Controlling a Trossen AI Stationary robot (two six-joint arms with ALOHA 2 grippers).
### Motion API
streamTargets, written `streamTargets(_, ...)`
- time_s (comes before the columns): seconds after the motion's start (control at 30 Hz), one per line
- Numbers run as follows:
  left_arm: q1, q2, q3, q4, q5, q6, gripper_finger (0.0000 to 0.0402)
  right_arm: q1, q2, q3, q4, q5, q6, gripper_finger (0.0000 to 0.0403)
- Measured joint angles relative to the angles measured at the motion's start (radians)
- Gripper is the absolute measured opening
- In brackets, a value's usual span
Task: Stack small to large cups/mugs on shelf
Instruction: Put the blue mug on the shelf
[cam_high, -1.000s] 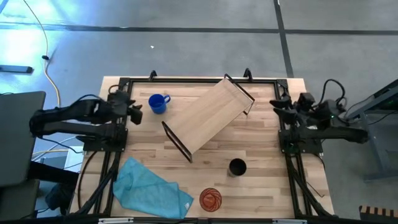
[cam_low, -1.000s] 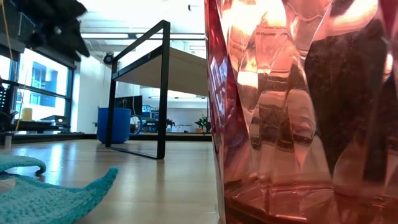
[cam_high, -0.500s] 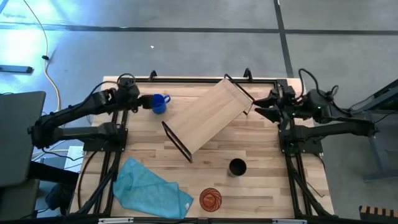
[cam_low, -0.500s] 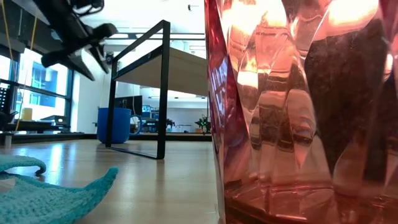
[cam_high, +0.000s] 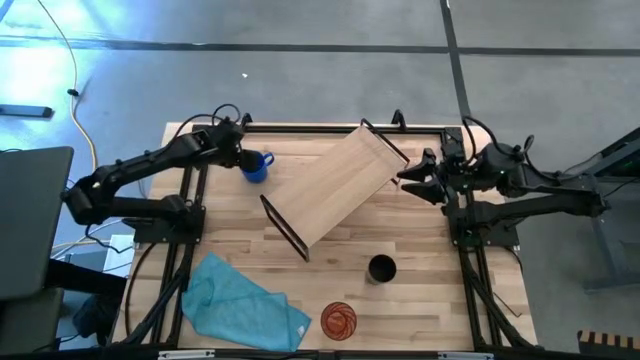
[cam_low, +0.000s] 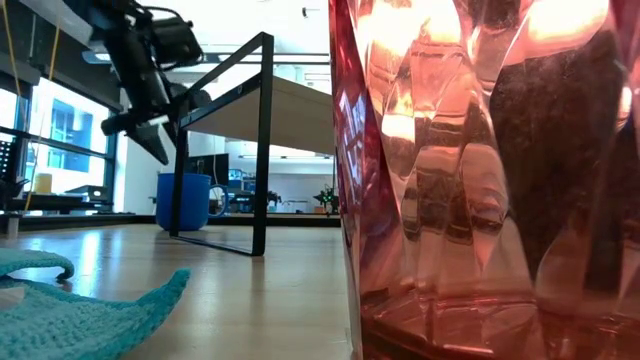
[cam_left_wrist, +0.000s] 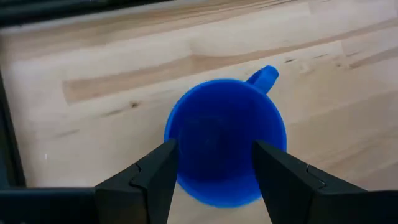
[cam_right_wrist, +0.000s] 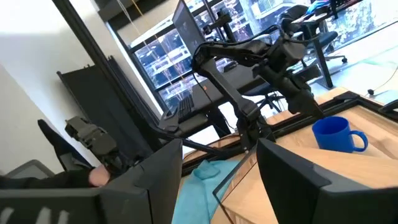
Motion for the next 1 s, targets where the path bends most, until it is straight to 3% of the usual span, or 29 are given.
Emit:
streamTargets(0.23, 0.072, 0.049, 0.000, 0.027, -0.006, 0.126, 0.0193, 0.000, 0.000, 0.000, 0.000, -0.005, 0.027, 0.0199)
streamTargets(0.47, 0.139, 0.053, 0.000, 0.030, 0.037, 0.151, 0.0193, 0.000, 0.001, 0.000, 0.000, 0.009, 0.045, 0.0199)
streamTargets(1.0, 0.139, 0.165, 0.000, 0.002, 0.101, 0.147, 0.0193, 0.000, 0.001, 0.000, 0.001, 0.056, 0.010, 0.0199)
